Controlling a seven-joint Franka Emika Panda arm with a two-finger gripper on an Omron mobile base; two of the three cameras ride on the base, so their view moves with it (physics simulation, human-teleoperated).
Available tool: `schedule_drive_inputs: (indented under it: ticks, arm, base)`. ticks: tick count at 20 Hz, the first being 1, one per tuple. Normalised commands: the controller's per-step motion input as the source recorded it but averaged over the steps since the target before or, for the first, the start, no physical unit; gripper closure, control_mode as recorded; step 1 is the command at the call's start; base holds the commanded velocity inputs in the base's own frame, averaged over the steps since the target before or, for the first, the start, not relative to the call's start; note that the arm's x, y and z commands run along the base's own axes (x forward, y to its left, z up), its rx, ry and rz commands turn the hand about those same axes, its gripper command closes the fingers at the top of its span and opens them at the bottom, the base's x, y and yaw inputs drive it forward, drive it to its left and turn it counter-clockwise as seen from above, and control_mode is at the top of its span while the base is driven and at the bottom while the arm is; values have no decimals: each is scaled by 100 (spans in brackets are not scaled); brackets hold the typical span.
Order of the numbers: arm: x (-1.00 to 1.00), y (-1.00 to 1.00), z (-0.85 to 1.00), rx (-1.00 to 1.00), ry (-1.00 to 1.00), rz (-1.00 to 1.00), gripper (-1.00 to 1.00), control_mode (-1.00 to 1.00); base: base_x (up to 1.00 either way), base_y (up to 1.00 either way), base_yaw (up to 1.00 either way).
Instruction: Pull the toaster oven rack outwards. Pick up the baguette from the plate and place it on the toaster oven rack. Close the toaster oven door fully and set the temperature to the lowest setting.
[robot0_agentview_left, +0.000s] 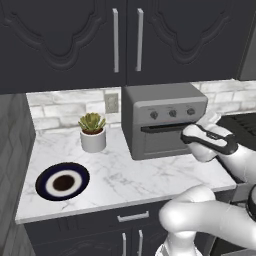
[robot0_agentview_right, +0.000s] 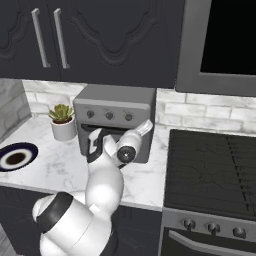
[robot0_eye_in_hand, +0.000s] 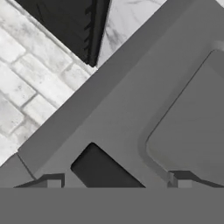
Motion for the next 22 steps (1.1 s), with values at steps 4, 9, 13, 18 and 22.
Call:
schedule_drive_inputs:
  ticks: [4,9,13,18,22]
  arm:
    - [13,-1,65,-32,35,22,-100,-100]
    - [12,0,42,-41,41,24,-100,-100]
    - [16,0,34,-50,50,24,-100,-100]
    - [27,1,41,-53,53,22,-100,-100]
    - [27,1,50,-51,50,21,-100,-100]
  base:
    - [0,0,0]
    - [0,0,0]
    - [0,0,0]
    - [0,0,0]
    - [0,0,0]
